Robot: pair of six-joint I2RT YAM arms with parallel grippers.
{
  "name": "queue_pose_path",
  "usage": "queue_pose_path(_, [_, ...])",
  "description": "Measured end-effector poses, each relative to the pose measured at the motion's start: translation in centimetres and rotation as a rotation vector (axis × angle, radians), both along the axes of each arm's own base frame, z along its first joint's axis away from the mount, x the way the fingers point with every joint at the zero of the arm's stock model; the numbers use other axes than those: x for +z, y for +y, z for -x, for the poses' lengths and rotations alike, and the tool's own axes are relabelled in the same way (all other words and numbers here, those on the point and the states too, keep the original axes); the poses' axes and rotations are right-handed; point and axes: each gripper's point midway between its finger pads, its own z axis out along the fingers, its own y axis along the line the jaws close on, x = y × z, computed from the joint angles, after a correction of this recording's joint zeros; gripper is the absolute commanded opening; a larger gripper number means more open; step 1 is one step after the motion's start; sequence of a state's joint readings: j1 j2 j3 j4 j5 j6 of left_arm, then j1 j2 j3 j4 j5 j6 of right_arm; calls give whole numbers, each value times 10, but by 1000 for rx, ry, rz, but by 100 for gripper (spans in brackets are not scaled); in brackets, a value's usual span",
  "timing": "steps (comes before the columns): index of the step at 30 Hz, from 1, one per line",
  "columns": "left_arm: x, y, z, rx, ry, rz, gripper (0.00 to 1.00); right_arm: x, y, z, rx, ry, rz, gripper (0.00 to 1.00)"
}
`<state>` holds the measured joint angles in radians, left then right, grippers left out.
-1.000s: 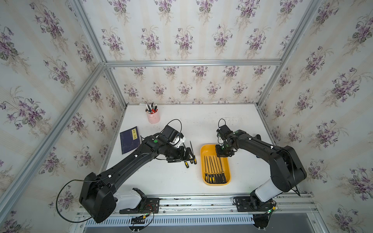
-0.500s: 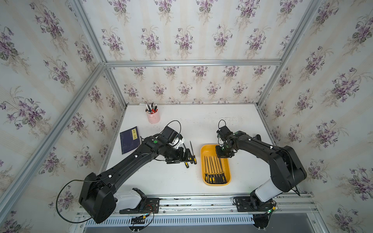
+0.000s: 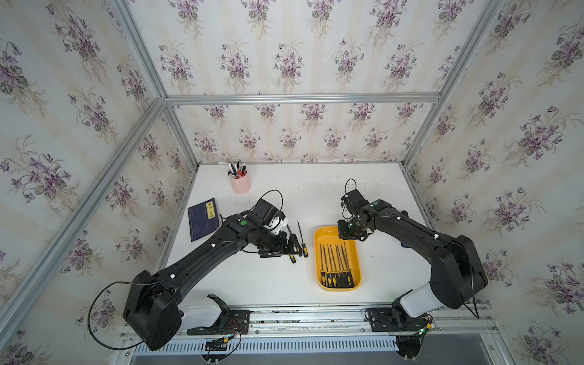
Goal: Put the file tool into the storage box
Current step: Place the file tool in the storage box.
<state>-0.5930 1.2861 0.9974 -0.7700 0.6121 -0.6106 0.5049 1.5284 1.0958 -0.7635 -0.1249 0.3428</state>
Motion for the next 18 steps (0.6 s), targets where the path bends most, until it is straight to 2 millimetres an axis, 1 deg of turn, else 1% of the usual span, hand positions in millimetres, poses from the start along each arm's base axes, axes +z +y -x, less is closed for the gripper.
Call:
queue_pose_path(4, [-14,6,-2,50,35,-49,97,30,6,-11,-8,-69,-44,27])
queue_pose_path(6, [-25,8,-5,89,72,-86,93,44,11,-15,-17,-95,-72,27])
queue_pose_path(8, [-36,10,-7,126,108,-121,88,52,14,-17,-15,-107,-94,27])
queue_pose_path(12, [-56,14,-16,219,180,-205,74,60,18,-17,-20,-110,-124,27])
queue_pose_path(14, [-64,14,-22,253,198,-245,70,61,19,-16,-25,-107,-132,27])
queue_pose_path(18, [-76,7,-29,288,221,-299,64,63,20,-15,-25,-106,-141,27])
